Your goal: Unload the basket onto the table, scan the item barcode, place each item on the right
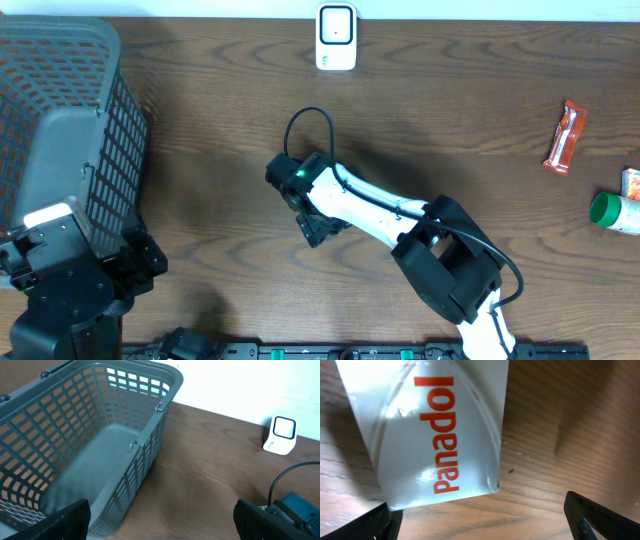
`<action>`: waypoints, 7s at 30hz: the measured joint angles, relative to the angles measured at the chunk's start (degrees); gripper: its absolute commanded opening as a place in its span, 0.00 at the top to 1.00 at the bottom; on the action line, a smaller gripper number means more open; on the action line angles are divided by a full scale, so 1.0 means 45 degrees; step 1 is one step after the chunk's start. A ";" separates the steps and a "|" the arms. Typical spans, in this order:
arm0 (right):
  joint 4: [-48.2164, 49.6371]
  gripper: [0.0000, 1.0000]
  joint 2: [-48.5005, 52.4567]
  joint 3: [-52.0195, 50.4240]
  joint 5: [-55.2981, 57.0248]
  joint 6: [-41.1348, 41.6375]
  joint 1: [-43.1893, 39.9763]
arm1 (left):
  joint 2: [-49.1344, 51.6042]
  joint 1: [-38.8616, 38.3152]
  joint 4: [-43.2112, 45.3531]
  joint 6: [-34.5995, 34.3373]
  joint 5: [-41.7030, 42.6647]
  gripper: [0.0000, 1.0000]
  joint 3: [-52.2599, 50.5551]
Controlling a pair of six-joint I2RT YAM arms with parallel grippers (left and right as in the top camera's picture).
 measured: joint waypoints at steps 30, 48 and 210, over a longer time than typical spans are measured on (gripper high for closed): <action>0.4153 0.99 0.0418 0.2268 -0.2098 0.3711 -0.3322 | 0.0000 0.0000 0.0000 0.0000 0.0000 0.09 0.0000; 0.4969 0.97 0.1239 0.2186 -0.4328 0.2506 -0.3211 | 0.0000 0.0000 0.0000 0.0000 0.0000 0.08 0.0000; 0.1151 0.49 -0.0952 -0.1996 -0.5323 -0.3764 -0.2594 | 0.0000 0.0000 -0.0005 0.0000 0.0000 0.09 0.0000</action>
